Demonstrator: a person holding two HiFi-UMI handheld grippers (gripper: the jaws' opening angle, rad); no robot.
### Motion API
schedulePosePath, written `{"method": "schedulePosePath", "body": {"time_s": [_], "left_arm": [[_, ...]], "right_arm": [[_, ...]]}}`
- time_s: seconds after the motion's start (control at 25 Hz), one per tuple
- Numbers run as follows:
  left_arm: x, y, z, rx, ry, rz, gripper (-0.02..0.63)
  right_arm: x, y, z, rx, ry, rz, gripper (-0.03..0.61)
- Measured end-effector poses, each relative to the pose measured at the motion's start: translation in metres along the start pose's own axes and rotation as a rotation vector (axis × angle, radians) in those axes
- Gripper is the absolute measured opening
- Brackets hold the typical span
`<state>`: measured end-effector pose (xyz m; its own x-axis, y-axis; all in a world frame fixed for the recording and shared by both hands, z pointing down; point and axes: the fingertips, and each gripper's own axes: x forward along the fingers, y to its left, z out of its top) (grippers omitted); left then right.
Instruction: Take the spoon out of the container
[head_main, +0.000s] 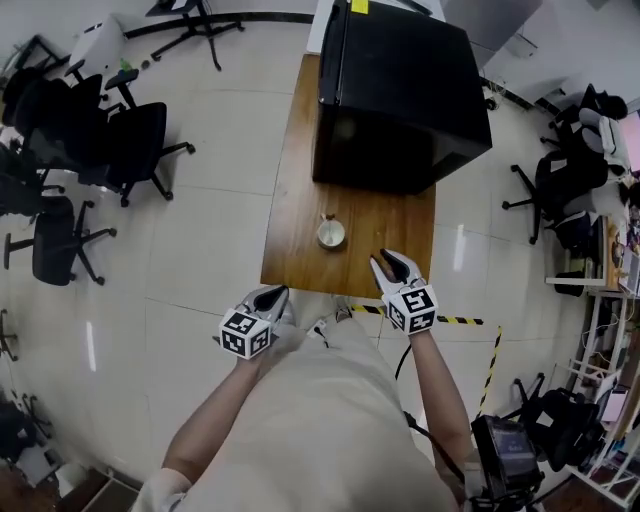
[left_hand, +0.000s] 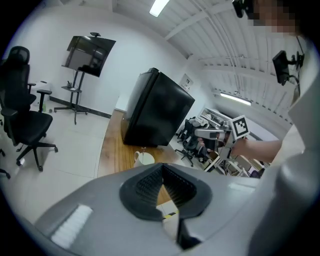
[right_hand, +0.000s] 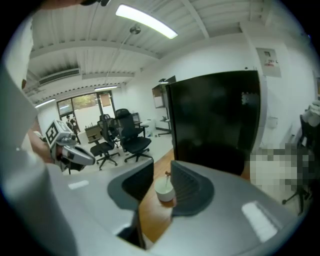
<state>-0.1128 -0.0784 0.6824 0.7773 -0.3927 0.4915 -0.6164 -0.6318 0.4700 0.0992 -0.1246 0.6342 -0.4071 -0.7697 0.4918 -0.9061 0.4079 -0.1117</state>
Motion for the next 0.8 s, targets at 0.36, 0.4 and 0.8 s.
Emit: {"method": "schedulePosePath", "body": {"time_s": [0.36,0.4,0.8], "left_arm": [[0.020,-0.003,0.030,-0.039,-0.024,0.087,-0.014],[0.020,-0.004,0.031,-0.048,-0.023,0.093,-0.015],[0.007,0.008,0.028,-0.097,-0.035,0.209,-0.014]], "right_arm": [[0.098,-0.016,-0.017,-0.194,0.169,0.236,0.098],[0.108,-0.015,-0.022,-0.220,0.198,0.265,0.098],[0.191,-0.008,-0.071,-0.473,0.414,0.482,0.098]]}}
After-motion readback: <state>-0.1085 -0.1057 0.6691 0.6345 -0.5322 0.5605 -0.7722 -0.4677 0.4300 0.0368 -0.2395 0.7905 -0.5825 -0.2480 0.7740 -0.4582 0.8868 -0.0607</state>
